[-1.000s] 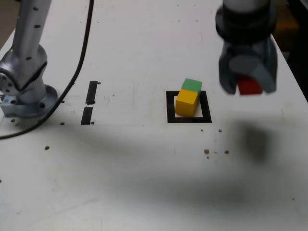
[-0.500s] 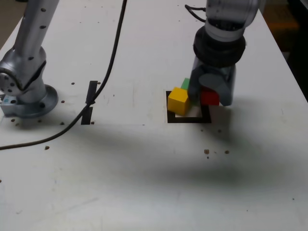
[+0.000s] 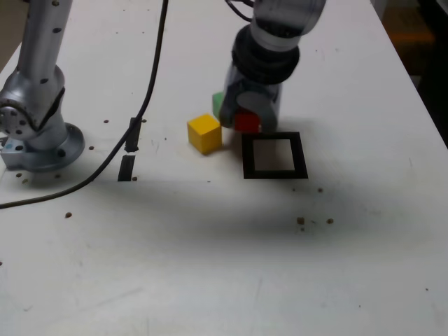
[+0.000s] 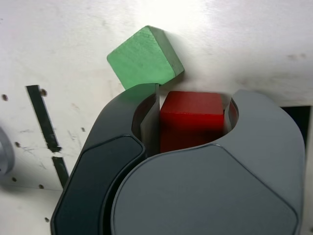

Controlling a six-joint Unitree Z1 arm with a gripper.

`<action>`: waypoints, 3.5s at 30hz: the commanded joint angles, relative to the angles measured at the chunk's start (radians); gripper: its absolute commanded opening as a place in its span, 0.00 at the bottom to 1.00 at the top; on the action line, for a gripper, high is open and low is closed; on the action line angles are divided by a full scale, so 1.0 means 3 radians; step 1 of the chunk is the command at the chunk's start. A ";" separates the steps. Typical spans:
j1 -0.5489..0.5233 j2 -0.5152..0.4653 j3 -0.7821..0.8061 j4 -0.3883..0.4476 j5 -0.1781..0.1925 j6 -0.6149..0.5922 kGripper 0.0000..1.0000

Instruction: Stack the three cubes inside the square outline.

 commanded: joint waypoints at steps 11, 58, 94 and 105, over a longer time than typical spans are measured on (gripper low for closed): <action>-0.0310 -0.0192 -0.0644 0.0281 -0.0043 -0.0064 0.10; -0.0266 0.0332 -0.0644 0.0190 -0.0376 0.0103 0.92; 0.0219 -0.0897 0.1268 -0.0484 -0.0909 -0.0710 0.93; 0.0232 -0.0525 0.1182 -0.0617 -0.0859 -0.0737 0.77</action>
